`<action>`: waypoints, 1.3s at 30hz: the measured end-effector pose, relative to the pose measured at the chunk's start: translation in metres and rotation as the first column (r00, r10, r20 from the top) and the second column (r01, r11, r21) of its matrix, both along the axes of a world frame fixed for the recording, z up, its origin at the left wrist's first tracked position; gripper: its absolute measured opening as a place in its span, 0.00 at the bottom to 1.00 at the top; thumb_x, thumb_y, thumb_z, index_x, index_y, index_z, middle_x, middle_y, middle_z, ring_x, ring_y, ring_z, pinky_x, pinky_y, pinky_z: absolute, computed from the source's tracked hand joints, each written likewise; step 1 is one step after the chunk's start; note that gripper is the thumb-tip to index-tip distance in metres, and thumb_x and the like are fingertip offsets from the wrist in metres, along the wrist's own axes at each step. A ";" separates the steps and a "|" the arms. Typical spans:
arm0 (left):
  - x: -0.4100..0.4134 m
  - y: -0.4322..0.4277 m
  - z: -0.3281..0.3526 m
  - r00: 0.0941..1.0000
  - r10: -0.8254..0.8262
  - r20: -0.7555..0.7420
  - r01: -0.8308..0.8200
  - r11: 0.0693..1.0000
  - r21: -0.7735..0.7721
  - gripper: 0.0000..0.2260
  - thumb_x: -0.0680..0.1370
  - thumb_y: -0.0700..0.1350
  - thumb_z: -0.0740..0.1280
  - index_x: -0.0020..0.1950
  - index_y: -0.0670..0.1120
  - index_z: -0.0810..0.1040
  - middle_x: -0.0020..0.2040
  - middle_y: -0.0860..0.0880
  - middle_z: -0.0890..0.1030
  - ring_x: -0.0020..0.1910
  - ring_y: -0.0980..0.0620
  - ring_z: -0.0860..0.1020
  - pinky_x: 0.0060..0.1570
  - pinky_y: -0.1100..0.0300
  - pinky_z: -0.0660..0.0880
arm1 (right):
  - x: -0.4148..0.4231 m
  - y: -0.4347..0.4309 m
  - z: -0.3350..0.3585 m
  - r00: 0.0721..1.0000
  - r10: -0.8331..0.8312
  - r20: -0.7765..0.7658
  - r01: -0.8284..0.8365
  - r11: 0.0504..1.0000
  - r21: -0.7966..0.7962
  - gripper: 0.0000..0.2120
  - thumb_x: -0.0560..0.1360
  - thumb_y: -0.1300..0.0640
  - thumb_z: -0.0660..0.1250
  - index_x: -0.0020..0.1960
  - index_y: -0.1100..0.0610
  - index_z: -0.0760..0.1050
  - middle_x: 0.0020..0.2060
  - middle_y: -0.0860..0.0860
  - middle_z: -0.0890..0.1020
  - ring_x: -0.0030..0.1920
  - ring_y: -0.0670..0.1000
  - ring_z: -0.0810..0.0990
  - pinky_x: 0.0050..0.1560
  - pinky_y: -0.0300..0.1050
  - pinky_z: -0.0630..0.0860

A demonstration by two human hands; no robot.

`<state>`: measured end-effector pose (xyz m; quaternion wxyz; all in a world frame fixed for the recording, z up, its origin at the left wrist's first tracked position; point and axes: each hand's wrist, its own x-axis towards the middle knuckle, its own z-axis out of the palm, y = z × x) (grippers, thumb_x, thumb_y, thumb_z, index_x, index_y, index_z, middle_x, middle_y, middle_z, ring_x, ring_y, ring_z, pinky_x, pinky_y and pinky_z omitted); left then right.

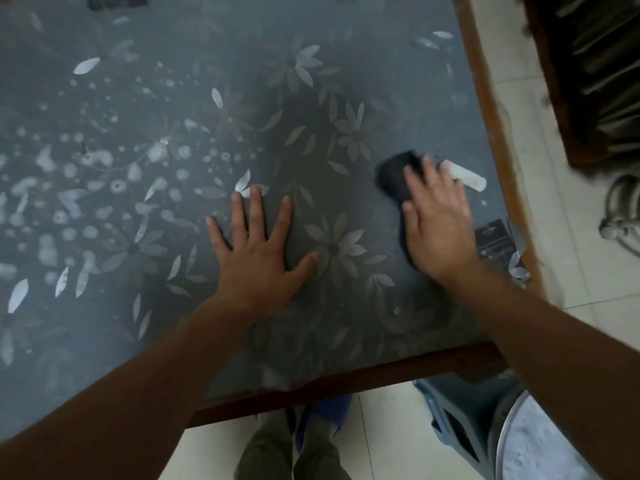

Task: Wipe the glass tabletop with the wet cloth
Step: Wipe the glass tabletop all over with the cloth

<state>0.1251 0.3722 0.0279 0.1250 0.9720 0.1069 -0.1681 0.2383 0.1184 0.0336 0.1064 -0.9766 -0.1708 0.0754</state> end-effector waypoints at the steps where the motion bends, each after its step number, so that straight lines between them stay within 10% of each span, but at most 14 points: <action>1: -0.002 -0.002 -0.001 0.999 0.008 0.041 -0.008 1.000 0.012 0.43 0.74 0.78 0.43 0.84 0.59 0.41 0.84 0.45 0.36 0.81 0.44 0.31 0.75 0.30 0.34 | 0.008 0.006 0.000 0.995 -0.104 0.005 0.104 0.995 0.009 0.25 0.83 0.51 0.51 0.80 0.54 0.59 0.80 0.56 0.58 0.80 0.61 0.53 0.78 0.64 0.52; 8: -0.006 -0.011 -0.007 0.988 0.025 0.153 -0.039 0.995 0.092 0.41 0.77 0.76 0.47 0.84 0.56 0.51 0.85 0.42 0.46 0.83 0.40 0.41 0.75 0.27 0.43 | -0.053 0.009 -0.004 0.975 0.220 -0.037 -0.221 0.975 -0.026 0.25 0.82 0.51 0.51 0.79 0.52 0.59 0.80 0.53 0.57 0.80 0.60 0.53 0.78 0.63 0.52; 14: -0.007 -0.011 -0.013 0.983 0.013 0.181 -0.037 0.991 0.130 0.41 0.77 0.76 0.47 0.84 0.55 0.53 0.85 0.41 0.48 0.83 0.39 0.42 0.75 0.26 0.44 | 0.008 0.018 -0.005 0.985 -0.163 0.054 0.165 0.986 -0.025 0.25 0.83 0.52 0.53 0.80 0.53 0.58 0.80 0.56 0.58 0.80 0.61 0.54 0.78 0.62 0.52; 19: -0.007 -0.011 -0.014 0.984 0.005 0.181 -0.034 0.987 0.155 0.41 0.77 0.76 0.46 0.85 0.54 0.51 0.85 0.41 0.47 0.83 0.40 0.41 0.75 0.26 0.45 | -0.070 0.006 -0.004 0.958 0.285 -0.025 -0.285 0.957 -0.042 0.26 0.81 0.54 0.55 0.79 0.53 0.58 0.80 0.55 0.57 0.80 0.61 0.55 0.78 0.63 0.54; 25: -0.009 -0.011 -0.020 0.975 -0.004 0.223 -0.036 0.983 0.178 0.40 0.78 0.75 0.48 0.84 0.54 0.54 0.85 0.41 0.49 0.84 0.39 0.43 0.76 0.27 0.45 | 0.028 -0.002 -0.006 0.979 -0.196 0.051 0.198 0.980 -0.035 0.25 0.83 0.52 0.52 0.80 0.54 0.57 0.80 0.57 0.58 0.80 0.62 0.54 0.78 0.63 0.52; 31: -0.008 -0.012 -0.018 0.976 -0.008 0.218 -0.033 0.983 0.181 0.40 0.78 0.75 0.46 0.84 0.54 0.53 0.85 0.41 0.48 0.83 0.39 0.43 0.75 0.27 0.45 | -0.089 -0.013 -0.009 0.964 0.264 -0.020 -0.265 0.962 -0.060 0.26 0.81 0.52 0.53 0.79 0.52 0.57 0.80 0.55 0.58 0.80 0.61 0.55 0.78 0.63 0.52; 36: -0.008 -0.010 -0.020 0.975 -0.003 0.222 -0.037 0.984 0.175 0.40 0.78 0.75 0.46 0.84 0.55 0.52 0.85 0.42 0.48 0.84 0.39 0.43 0.75 0.26 0.45 | -0.028 -0.030 -0.005 0.976 -0.207 0.065 0.210 0.977 -0.045 0.26 0.82 0.52 0.52 0.79 0.54 0.60 0.79 0.57 0.61 0.79 0.62 0.57 0.77 0.65 0.55; 39: -0.009 -0.010 -0.021 0.974 -0.004 0.225 -0.035 0.985 0.167 0.40 0.78 0.75 0.46 0.84 0.55 0.51 0.85 0.41 0.48 0.83 0.39 0.43 0.75 0.26 0.45 | -0.068 -0.017 -0.005 0.995 -0.089 0.050 0.092 0.994 -0.066 0.26 0.82 0.51 0.52 0.79 0.54 0.59 0.79 0.57 0.60 0.79 0.62 0.57 0.78 0.63 0.53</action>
